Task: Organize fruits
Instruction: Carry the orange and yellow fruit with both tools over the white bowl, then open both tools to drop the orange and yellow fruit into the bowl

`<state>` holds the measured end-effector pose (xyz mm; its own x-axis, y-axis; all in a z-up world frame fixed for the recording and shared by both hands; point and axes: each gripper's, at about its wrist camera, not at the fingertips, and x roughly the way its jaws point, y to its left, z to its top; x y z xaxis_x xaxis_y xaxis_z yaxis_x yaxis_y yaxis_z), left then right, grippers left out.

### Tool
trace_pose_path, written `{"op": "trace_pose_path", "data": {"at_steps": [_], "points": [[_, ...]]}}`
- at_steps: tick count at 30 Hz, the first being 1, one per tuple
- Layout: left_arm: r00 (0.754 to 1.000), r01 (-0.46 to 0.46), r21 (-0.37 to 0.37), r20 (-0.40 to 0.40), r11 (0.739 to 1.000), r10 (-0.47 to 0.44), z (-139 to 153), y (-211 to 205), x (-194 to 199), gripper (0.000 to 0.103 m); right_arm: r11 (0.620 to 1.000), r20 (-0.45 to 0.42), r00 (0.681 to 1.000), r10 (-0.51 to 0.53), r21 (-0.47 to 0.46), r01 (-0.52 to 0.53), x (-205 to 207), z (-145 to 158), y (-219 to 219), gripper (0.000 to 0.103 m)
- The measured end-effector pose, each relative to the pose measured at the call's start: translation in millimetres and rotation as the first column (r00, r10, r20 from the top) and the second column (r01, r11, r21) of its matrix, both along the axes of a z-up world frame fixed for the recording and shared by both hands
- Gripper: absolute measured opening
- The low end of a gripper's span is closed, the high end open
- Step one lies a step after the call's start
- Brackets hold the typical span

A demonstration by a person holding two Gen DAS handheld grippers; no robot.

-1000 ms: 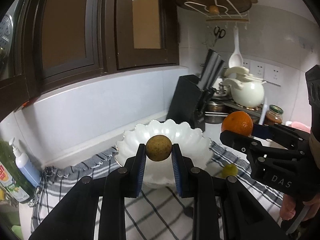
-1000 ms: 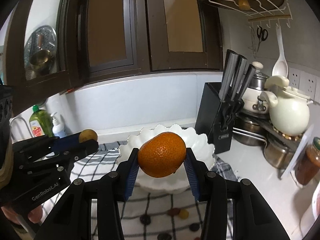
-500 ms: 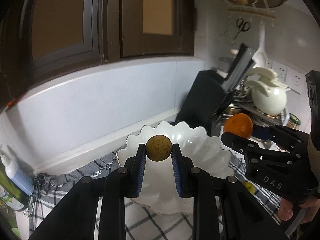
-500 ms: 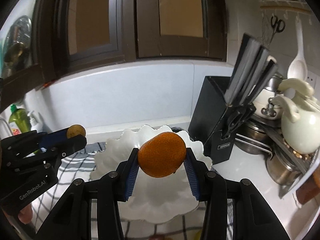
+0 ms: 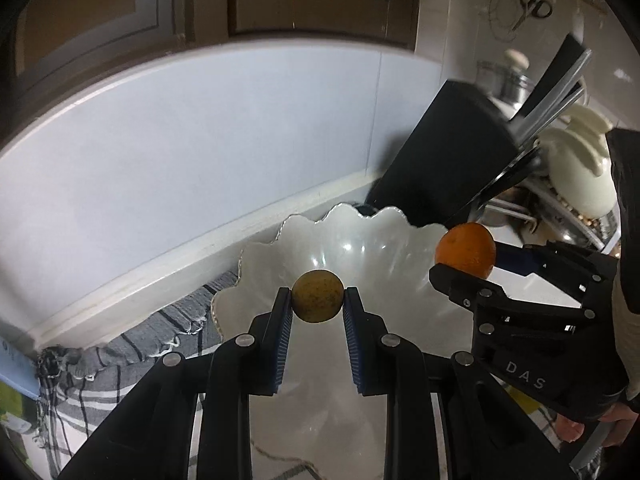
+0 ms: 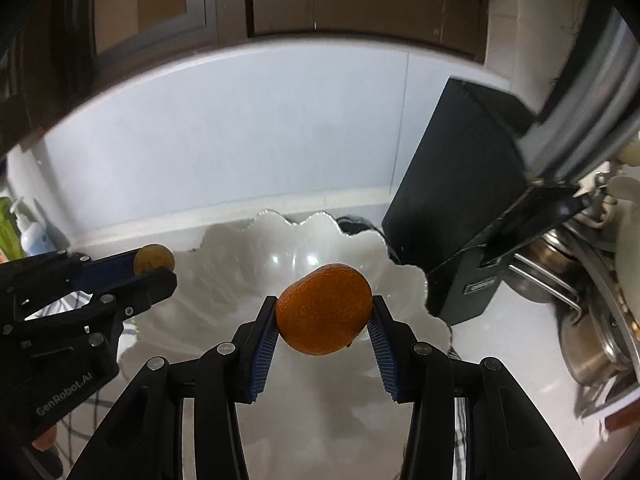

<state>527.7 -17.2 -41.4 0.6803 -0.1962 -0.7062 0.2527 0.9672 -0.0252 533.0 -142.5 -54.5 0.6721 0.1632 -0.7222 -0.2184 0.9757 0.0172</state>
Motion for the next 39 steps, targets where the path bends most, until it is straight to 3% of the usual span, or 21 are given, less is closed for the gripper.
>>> {"op": "trace_pose_path", "data": {"at_steps": [11,17,22,23,25,29,39], "points": [[0.988,-0.01,-0.01,-0.155,1.0,0.009,-44,-2,44,0.026,1.0,-0.119,0.993,0.006,-0.03,-0.009,34,-35,-5,0.046],[0.982,-0.009,-0.004,-0.189,1.0,0.008,-58,-6,52,0.027,0.999,-0.175,0.984,0.011,-0.031,-0.017,44,-50,-7,0.046],[0.986,-0.018,0.003,-0.168,1.0,0.018,-57,-9,51,0.05,0.999,-0.197,0.98,0.002,-0.051,-0.013,47,-56,-6,0.05],[0.986,-0.025,0.009,-0.162,1.0,0.026,-56,-8,51,0.051,0.998,-0.19,0.982,-0.005,-0.058,-0.007,46,-55,-7,0.059],[0.986,-0.039,0.019,-0.161,0.999,0.042,-56,-5,50,0.054,0.998,-0.167,0.986,-0.022,-0.069,0.011,44,-51,-9,0.068],[0.986,-0.064,0.013,-0.151,0.998,0.065,-48,3,44,0.06,0.997,-0.142,0.989,-0.032,-0.072,0.022,37,-39,-12,0.068],[0.99,-0.136,0.058,-0.037,0.989,0.138,-12,21,3,0.07,0.999,-0.093,0.995,-0.032,-0.036,0.029,0,-12,-15,0.068]]}}
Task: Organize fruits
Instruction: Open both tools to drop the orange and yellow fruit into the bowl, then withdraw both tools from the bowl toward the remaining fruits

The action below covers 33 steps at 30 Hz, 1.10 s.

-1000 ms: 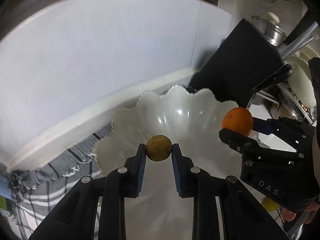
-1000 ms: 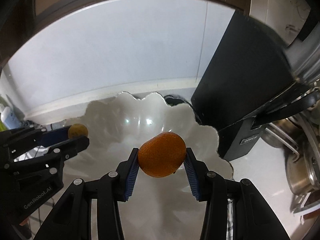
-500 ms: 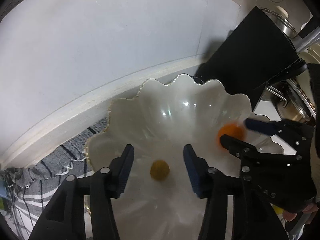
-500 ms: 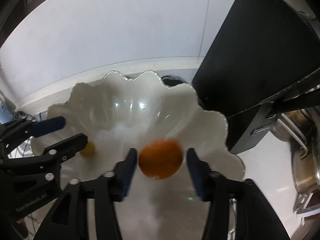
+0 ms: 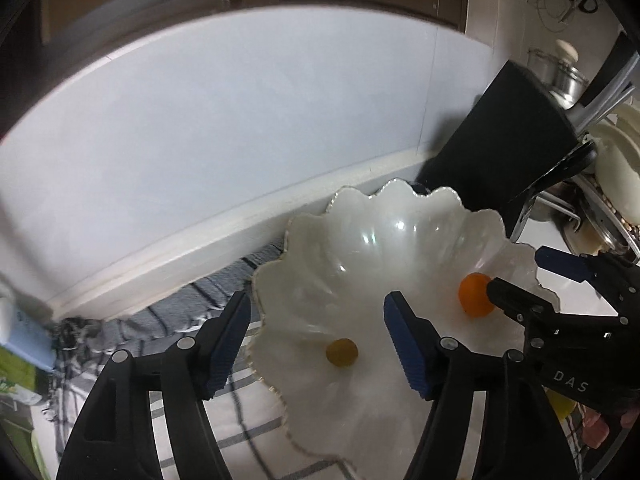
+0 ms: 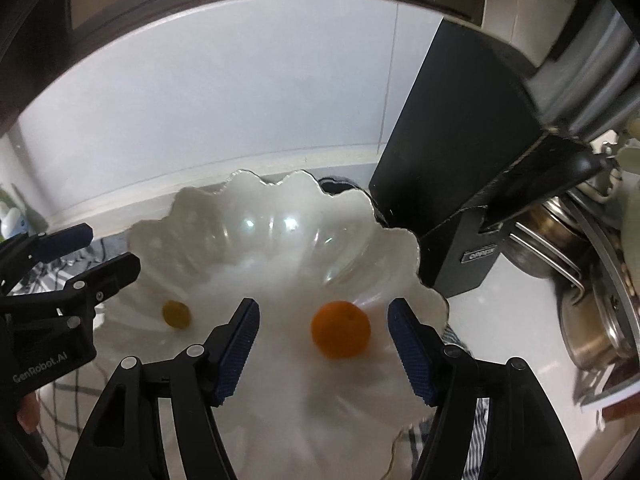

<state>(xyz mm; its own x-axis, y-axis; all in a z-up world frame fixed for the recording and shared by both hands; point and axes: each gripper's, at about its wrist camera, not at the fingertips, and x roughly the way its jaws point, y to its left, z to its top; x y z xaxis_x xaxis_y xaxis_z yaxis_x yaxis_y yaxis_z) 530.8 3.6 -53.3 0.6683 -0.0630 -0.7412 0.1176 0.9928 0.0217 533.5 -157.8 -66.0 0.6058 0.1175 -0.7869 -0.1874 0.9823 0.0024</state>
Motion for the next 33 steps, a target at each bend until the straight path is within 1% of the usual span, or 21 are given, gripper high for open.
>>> {"op": "trace_pose_path", "data": {"at_steps": [3,8,15,17,25,33], "points": [[0.999,0.004,0.0,0.041,1.0,-0.004,14,3,-15,0.076,1.0,0.03,1.0,-0.001,0.013,0.001,-11,10,-2,0.068],[0.993,0.016,0.0,0.113,1.0,-0.016,34,3,-43,0.079,1.0,0.102,0.995,-0.013,0.009,0.012,-37,33,-3,0.068],[0.98,0.023,0.011,0.196,1.0,-0.025,60,2,-81,0.083,1.0,0.164,0.986,-0.019,0.028,0.014,-73,56,-3,0.068],[0.978,0.03,0.011,0.207,0.999,-0.031,63,1,-90,0.085,0.999,0.187,0.982,-0.017,0.032,0.012,-84,62,-3,0.068],[0.967,0.067,-0.015,0.247,0.998,-0.062,79,2,-131,0.086,0.999,0.266,0.964,-0.025,0.046,0.014,-125,85,-9,0.068],[0.951,0.087,0.003,0.297,0.996,-0.084,88,-1,-168,0.087,0.999,0.318,0.948,-0.027,0.048,0.013,-167,99,-14,0.068]]}}
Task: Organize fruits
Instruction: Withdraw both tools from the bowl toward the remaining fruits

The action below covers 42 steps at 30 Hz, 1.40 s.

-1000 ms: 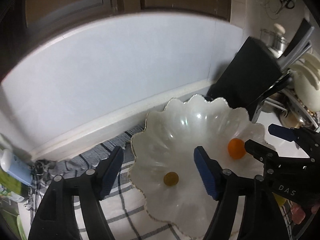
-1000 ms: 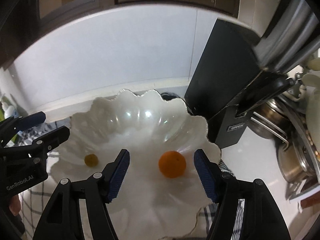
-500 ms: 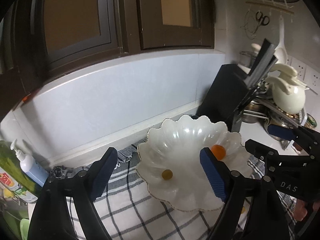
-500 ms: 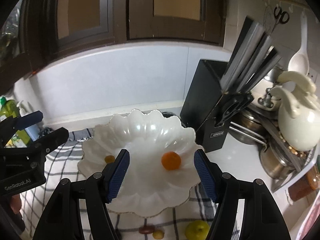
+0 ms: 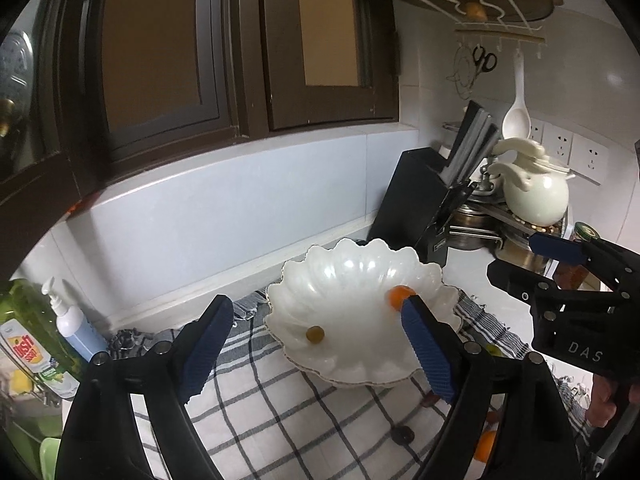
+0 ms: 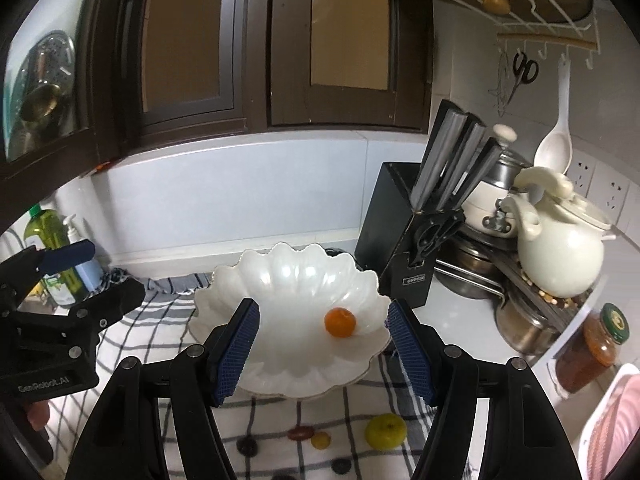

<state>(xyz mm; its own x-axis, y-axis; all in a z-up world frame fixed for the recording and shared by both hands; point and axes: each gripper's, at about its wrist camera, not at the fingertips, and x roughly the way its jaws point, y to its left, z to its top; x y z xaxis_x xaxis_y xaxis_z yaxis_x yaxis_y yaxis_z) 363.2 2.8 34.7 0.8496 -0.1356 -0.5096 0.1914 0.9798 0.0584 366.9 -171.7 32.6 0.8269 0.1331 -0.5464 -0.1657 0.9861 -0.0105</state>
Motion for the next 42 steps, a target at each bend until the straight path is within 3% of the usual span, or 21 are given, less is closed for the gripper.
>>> {"op": "trace_pose_path", "data": {"at_steps": [17,29,42], "points": [[0.999,0.051,0.042,0.014,0.998,-0.052,-11,-6,-54,0.088,1.0,0.003,1.0,-0.011,-0.01,0.011,-62,-11,-6,0.068],[0.994,0.106,0.036,-0.028,0.994,-0.105,-35,-12,-68,0.088,0.999,-0.094,0.995,-0.031,0.025,0.034,-86,-40,-11,0.068],[0.986,0.153,0.078,-0.072,0.985,-0.148,-65,-15,-79,0.087,0.998,-0.132,0.99,-0.059,-0.034,0.055,-106,-67,-5,0.068]]}}
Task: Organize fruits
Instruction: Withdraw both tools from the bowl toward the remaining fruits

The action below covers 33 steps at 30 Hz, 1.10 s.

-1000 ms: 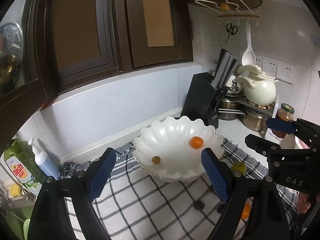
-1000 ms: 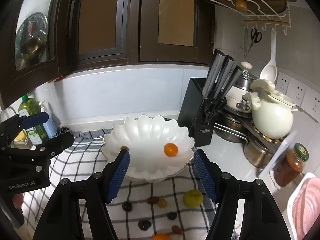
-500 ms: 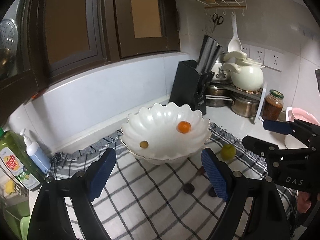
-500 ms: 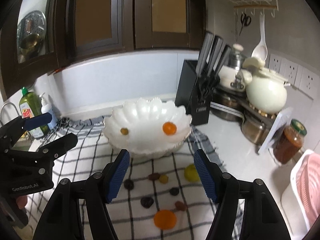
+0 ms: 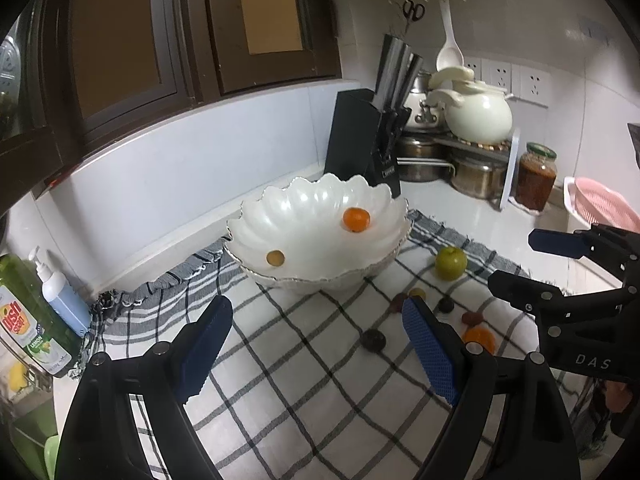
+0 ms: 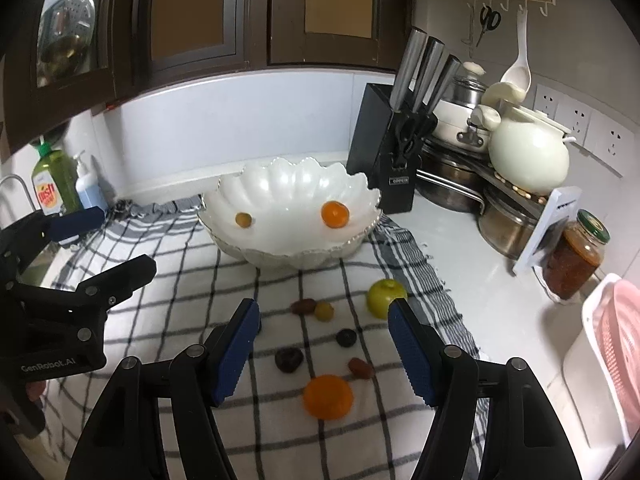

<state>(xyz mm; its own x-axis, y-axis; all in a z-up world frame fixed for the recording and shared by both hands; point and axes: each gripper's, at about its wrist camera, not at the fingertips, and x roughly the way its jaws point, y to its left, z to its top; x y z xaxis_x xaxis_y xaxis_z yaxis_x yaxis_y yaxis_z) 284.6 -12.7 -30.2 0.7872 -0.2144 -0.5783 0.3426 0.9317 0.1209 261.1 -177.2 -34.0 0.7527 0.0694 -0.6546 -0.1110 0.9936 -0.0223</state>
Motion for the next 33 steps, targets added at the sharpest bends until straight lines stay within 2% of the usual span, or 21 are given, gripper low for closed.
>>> {"op": "trace_pose_path", "data": {"at_steps": [20,26,33], "points": [[0.992,0.114,0.085,-0.065,0.99,-0.109,-53,-15,11,0.085,0.999,-0.11,0.993,-0.036,0.005,0.037,-6,-57,2,0.068],[0.986,0.145,0.101,-0.094,0.984,-0.136,-72,-22,25,0.079,0.999,-0.156,0.987,-0.046,0.003,0.047,-2,-76,1,0.068],[0.981,0.163,0.087,-0.125,0.983,-0.151,-87,-31,39,0.073,0.996,-0.195,0.979,-0.06,0.046,0.07,5,-91,-5,0.067]]}}
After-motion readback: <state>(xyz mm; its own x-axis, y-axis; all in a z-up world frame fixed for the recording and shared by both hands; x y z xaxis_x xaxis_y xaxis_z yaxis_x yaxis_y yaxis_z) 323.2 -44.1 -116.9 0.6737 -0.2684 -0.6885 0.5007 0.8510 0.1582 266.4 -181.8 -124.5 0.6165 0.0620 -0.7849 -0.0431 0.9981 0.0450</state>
